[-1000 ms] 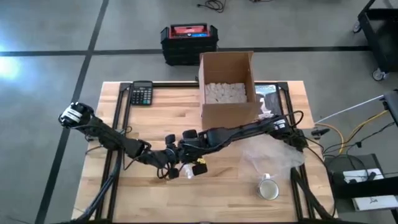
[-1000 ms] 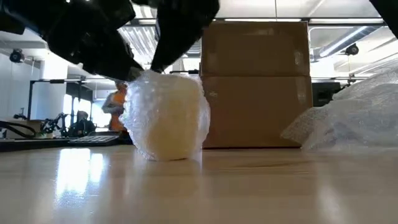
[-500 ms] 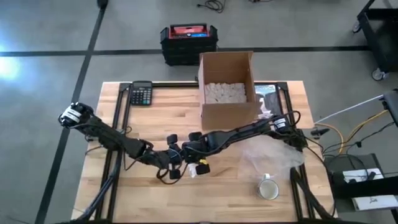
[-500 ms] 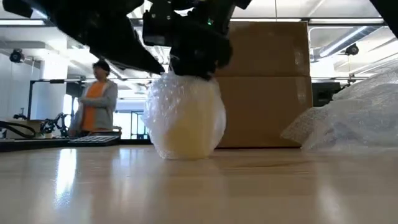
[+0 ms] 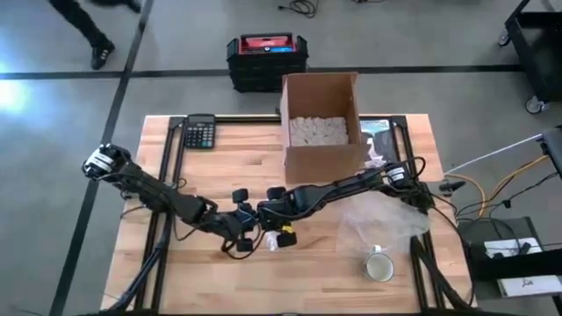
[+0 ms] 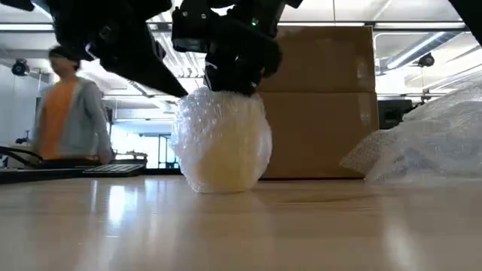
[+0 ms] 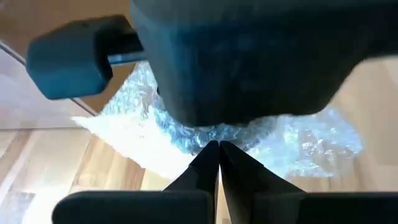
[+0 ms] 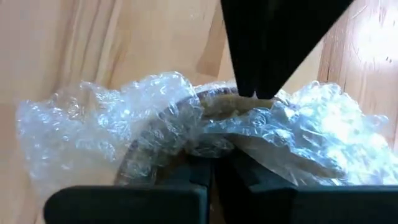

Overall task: Wrap mug
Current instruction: Wrap the yellow mug with the left transparent bubble wrap

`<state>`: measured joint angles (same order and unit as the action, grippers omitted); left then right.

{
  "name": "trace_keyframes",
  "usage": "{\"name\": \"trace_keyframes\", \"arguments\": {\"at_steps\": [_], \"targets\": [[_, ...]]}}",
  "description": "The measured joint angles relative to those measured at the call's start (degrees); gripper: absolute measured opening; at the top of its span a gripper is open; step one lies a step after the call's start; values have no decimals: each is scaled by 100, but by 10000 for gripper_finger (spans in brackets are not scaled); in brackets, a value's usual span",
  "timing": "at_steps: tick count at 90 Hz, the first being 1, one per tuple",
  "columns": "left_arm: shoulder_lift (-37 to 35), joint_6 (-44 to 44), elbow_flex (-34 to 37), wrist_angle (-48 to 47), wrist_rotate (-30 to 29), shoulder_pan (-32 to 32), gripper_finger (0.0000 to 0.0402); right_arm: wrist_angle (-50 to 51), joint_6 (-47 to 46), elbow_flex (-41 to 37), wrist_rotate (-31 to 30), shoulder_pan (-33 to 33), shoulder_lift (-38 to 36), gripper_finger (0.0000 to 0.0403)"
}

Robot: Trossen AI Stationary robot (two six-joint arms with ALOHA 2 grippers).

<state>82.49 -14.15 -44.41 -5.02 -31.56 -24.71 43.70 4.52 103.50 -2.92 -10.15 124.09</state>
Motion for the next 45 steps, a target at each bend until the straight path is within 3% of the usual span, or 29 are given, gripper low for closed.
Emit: {"name": "trace_keyframes", "arguments": {"at_steps": [13,28,37,45], "targets": [[110,-10,18,183,-4,0,0,-81,137,-51,183,-46,0,0],[62,-145,-252,168,748,-106,0,-177,376,-52,476,-192,-2,0],[9,-147,-545,-331,756,-222,0,-417,529,-50,799,-268,-2,0],[8,-156,-790,-1008,700,-269,0,-505,584,-50,727,-284,-4,0]]}}
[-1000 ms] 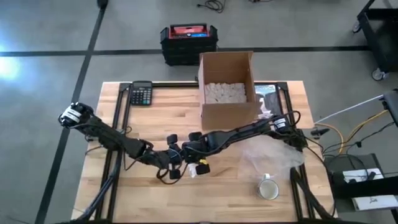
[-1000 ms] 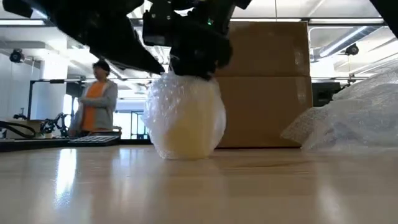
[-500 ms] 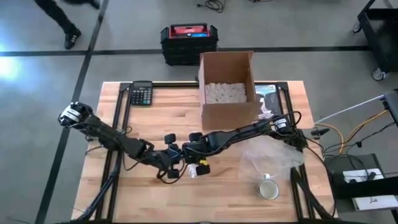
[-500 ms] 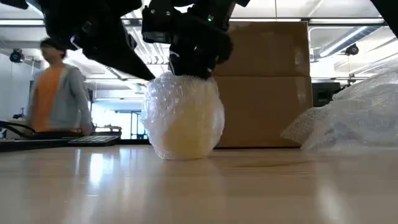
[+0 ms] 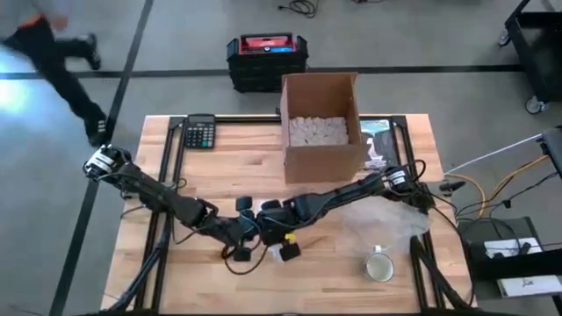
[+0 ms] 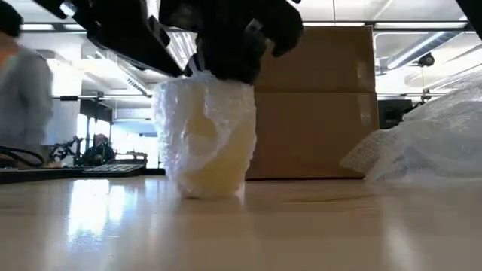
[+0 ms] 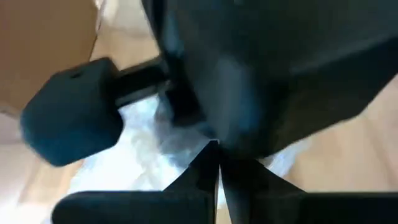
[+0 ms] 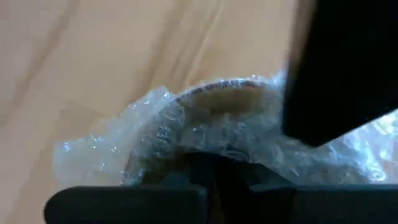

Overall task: Wrap mug
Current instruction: Wrap the yellow mug with the left transparent bubble wrap

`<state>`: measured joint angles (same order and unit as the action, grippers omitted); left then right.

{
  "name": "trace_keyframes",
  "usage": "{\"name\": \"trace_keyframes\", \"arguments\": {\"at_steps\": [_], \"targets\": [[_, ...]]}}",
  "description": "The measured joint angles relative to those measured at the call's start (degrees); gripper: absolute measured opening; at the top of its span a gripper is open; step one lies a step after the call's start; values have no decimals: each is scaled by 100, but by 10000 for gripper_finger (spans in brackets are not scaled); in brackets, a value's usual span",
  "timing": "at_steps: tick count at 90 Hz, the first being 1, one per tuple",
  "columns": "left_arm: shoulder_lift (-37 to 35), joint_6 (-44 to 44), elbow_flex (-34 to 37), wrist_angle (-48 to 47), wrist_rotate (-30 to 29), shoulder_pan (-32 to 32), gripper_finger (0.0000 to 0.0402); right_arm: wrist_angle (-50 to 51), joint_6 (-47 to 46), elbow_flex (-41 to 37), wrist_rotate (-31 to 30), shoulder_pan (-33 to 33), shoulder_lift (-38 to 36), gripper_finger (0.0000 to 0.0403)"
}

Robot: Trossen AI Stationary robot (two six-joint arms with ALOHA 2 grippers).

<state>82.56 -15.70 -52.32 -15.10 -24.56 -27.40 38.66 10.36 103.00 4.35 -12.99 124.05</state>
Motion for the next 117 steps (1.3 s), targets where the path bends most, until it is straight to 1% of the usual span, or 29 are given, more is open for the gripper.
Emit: {"name": "trace_keyframes", "arguments": {"at_steps": [15,20,27,34,38,44,52,68,75,85,91,102,117], "targets": [[-47,-205,-507,-1208,-43,-4,0,375,-25,233,-111,25,-133,0],[-80,-273,-614,-1443,-86,-4,0,529,-26,373,-124,28,-229,0],[-147,-299,-631,-1578,-340,-7,0,821,-25,567,-127,24,-316,0],[-191,-331,-528,-1509,-604,-5,0,1149,-27,701,-131,24,-333,0],[-192,-345,-457,-1467,-647,-4,0,1301,-27,767,-157,24,-333,0],[-180,-349,-362,-1318,-644,-4,0,1535,-27,853,-360,24,-342,0],[-162,-280,-173,-785,-634,-4,0,1669,-26,938,-680,24,-363,0],[-149,32,260,513,-146,0,0,1623,-10,973,-758,39,-363,0],[-151,130,403,820,-41,1,0,1376,1,934,-755,39,-363,0],[-151,155,454,811,-34,1,0,654,35,689,-738,37,-342,0],[-152,166,465,702,-14,-4,0,420,39,515,-737,37,-318,0],[-226,159,376,574,-8,-4,0,293,-105,180,-734,71,-210,0],[-391,147,144,-9,-32,-4,0,204,-402,-139,-742,76,-169,0]]}}
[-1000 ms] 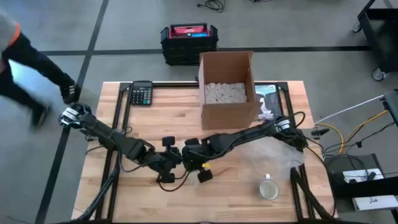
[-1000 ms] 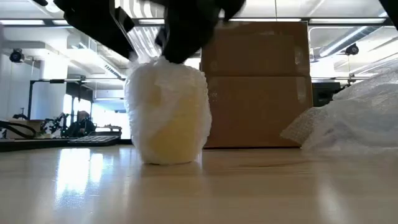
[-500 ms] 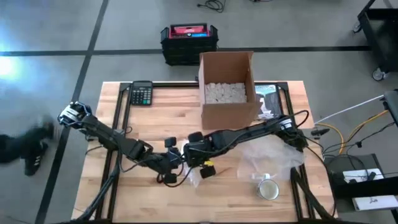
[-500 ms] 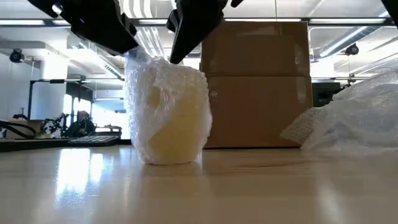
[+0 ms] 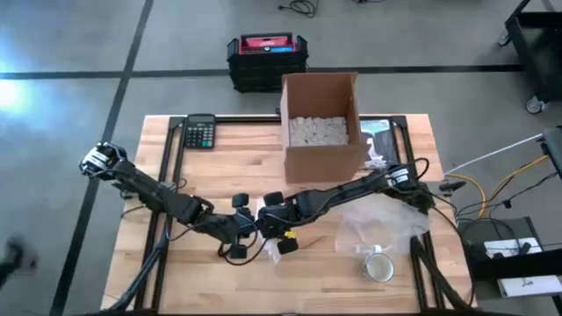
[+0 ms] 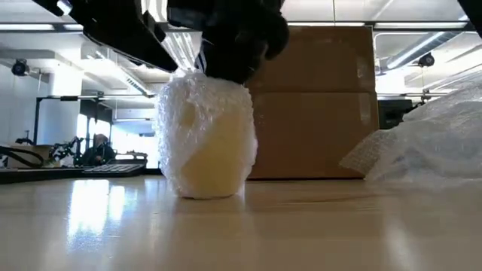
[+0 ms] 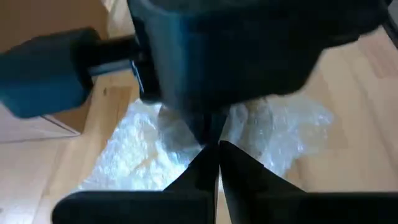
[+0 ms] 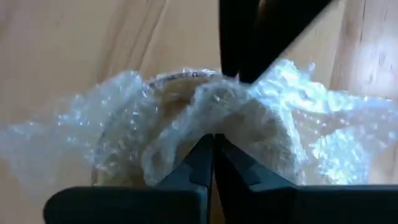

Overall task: Wrap mug
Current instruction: Wrap the yellow mug with the left transparent bubble wrap

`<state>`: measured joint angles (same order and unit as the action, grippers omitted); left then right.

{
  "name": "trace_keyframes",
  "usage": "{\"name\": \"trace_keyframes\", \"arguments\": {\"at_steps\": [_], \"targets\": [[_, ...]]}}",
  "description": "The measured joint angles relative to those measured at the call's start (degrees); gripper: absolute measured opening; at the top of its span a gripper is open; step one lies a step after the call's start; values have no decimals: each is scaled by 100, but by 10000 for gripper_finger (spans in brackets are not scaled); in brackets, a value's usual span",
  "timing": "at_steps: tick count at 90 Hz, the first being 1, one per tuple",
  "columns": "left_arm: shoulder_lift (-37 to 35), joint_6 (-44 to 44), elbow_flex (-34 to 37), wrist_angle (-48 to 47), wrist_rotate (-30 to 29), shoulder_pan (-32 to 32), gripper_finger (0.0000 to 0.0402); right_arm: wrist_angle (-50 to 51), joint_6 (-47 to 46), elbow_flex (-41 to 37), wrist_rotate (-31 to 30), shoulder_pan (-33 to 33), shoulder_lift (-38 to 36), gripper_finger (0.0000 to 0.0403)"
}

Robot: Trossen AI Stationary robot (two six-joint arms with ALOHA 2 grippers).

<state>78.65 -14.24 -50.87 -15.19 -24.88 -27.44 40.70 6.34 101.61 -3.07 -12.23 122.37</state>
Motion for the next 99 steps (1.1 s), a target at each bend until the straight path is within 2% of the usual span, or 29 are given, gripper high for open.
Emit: {"name": "trace_keyframes", "arguments": {"at_steps": [10,25,32,42,48,59,79,92,99], "targets": [[-150,-140,-98,-367,-23,-7,0,-39,-39,-100,4,0,0,0],[-132,-840,124,-941,-208,-11,0,-136,-32,-116,7,-2,0,0],[-52,-878,345,-612,-227,-7,0,-203,9,-119,7,-2,0,0],[11,-611,604,376,-448,2,0,-222,30,-119,7,0,0,0],[42,-343,711,1131,-430,11,0,-226,32,-121,9,2,0,0],[215,11,774,1880,-316,18,0,-247,71,-123,7,0,0,0],[619,26,783,1931,-306,17,0,-55,138,-120,9,2,-177,0],[658,26,778,1933,-313,17,0,596,255,189,1,8,-501,0],[649,26,778,1929,-314,17,0,588,262,286,0,9,-637,0]]}}
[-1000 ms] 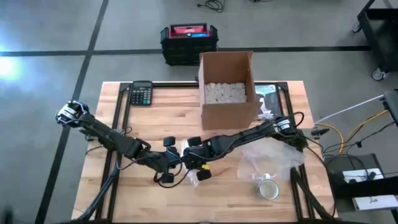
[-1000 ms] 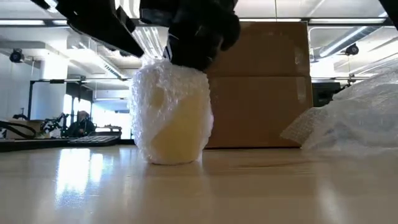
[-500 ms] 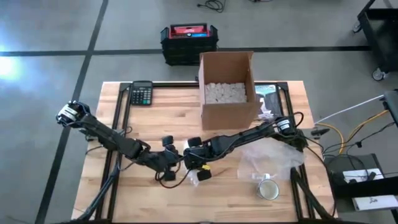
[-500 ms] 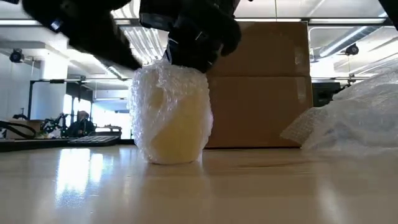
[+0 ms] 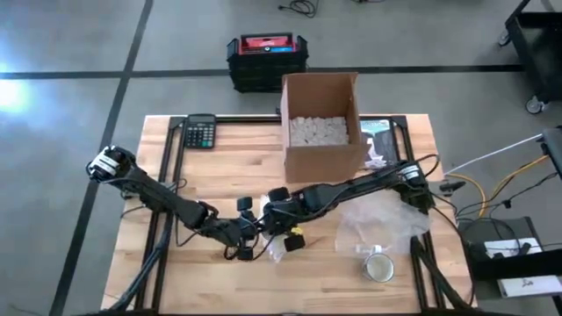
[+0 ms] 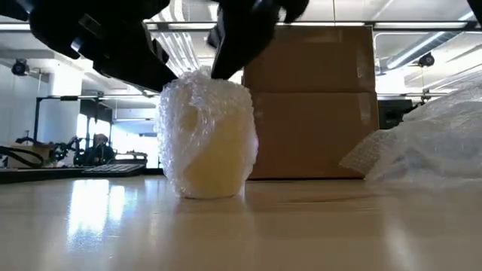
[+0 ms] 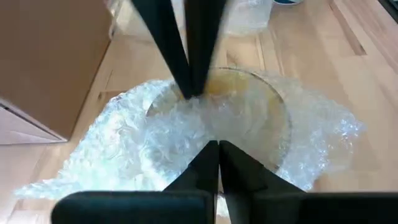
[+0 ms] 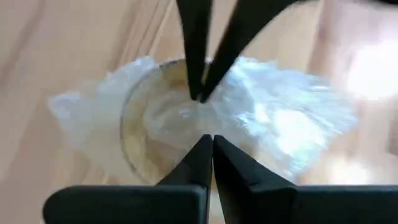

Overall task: Wrap mug
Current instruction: Wrap the yellow mug with the left transparent bubble wrap

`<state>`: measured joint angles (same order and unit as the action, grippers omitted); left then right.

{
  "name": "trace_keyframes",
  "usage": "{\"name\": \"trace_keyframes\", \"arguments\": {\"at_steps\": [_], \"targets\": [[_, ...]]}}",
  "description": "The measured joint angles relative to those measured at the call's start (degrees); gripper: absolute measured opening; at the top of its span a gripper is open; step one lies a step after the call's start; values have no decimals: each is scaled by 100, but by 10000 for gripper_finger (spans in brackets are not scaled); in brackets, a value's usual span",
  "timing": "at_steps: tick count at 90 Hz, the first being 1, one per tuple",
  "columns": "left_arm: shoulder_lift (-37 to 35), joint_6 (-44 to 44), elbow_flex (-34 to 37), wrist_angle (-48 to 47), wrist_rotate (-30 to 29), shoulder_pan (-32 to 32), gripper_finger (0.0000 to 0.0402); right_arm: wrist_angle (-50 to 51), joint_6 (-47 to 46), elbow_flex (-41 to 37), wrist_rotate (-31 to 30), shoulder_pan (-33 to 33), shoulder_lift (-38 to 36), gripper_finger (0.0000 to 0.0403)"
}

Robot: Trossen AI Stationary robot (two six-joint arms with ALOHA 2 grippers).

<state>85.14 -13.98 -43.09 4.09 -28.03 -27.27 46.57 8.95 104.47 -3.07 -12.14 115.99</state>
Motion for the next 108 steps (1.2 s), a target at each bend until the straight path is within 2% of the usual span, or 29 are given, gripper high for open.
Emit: {"name": "trace_keyframes", "arguments": {"at_steps": [15,24,53,65,78,88,108], "targets": [[-2,41,-7,-17,2,0,0,-575,20,6,7,0,105,0],[-12,44,-19,-49,4,-1,0,-541,-9,-14,5,0,375,0],[-372,3,-480,-1229,-21,-12,0,-529,-234,-87,-6,2,998,0],[-414,-99,-527,-1676,-454,-11,0,-544,-221,-97,1,2,982,0],[-413,-810,-473,-2478,-1219,-3,0,-559,-166,-71,9,4,954,0],[-387,-898,-318,-2204,-1272,1,0,-596,-156,-60,20,3,954,0],[-372,-486,63,-941,-552,-2,0,-615,-134,-60,18,4,954,0]]}}
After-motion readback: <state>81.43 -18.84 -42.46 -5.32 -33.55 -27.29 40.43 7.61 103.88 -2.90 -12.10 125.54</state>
